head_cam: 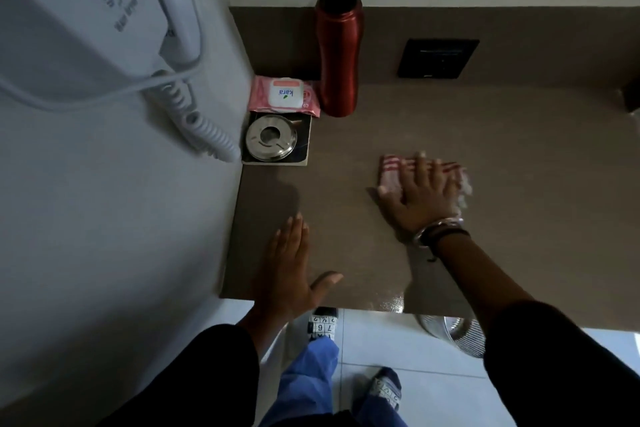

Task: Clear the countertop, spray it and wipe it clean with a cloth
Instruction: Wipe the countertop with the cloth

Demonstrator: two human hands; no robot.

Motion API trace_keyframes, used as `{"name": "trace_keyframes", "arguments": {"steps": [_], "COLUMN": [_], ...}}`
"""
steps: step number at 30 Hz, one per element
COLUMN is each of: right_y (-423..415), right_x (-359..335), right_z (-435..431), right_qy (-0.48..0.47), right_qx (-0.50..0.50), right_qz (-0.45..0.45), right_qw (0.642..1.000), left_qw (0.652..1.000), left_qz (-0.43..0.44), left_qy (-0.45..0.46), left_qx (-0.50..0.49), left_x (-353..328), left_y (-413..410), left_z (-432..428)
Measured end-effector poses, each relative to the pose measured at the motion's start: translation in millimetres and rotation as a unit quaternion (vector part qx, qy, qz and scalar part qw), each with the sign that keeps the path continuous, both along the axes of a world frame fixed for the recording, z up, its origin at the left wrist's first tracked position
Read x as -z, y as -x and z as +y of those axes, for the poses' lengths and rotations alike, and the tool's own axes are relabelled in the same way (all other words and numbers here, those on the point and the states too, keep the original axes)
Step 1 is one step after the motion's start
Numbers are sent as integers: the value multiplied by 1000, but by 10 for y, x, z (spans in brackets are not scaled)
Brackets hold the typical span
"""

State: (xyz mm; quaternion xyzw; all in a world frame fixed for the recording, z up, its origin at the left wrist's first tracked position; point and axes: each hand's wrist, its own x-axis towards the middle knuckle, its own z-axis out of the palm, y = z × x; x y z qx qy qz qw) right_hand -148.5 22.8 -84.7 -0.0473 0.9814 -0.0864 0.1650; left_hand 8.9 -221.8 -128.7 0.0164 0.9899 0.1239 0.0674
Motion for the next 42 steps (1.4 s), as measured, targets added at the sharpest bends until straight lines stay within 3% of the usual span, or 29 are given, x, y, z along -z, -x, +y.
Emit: {"name": "trace_keyframes", "arguments": {"steps": [3,8,13,17,19,23,27,32,35,38,42], "right_y": [-529,-1276,-885,-296,-331,-1227,-1871,-835,126,598,-25], "right_x": [58,235,143,97,78,92,105,61,40,-15,1], "right_z": [-99,567,648,111,-153,-92,771,1045,521,-203,-464], "right_qy": [-23,-44,-57,17,14,7,25,-71,-25,-17,-11], "right_qx": [-98,-137,-53,29,-24,-243,-264,-82,33,-26,-166], "right_qz": [38,10,-18,-6,-8,13,0,-20,-6,-10,6], "right_qw": [994,990,997,999,1000,970,964,994,999,999,986], "left_qw": [1000,999,992,993,993,994,994,993,994,995,995], "left_qz": [-1,-21,-48,-43,-38,-39,-34,-50,-29,1,-2], "left_qy": [1,13,36,28,25,28,26,53,57,58,75], "left_qx": [-5,-46,-106,-109,-109,-102,-97,-93,-88,-81,-71], "left_x": [-20,-69,-39,-66,-86,-101,-73,-71,17,119,72], "left_y": [14,-22,-194,-187,-198,-203,-238,-202,-213,-249,-243], "left_z": [23,38,-49,-42,-38,-48,-70,-52,-69,-109,-103]}}
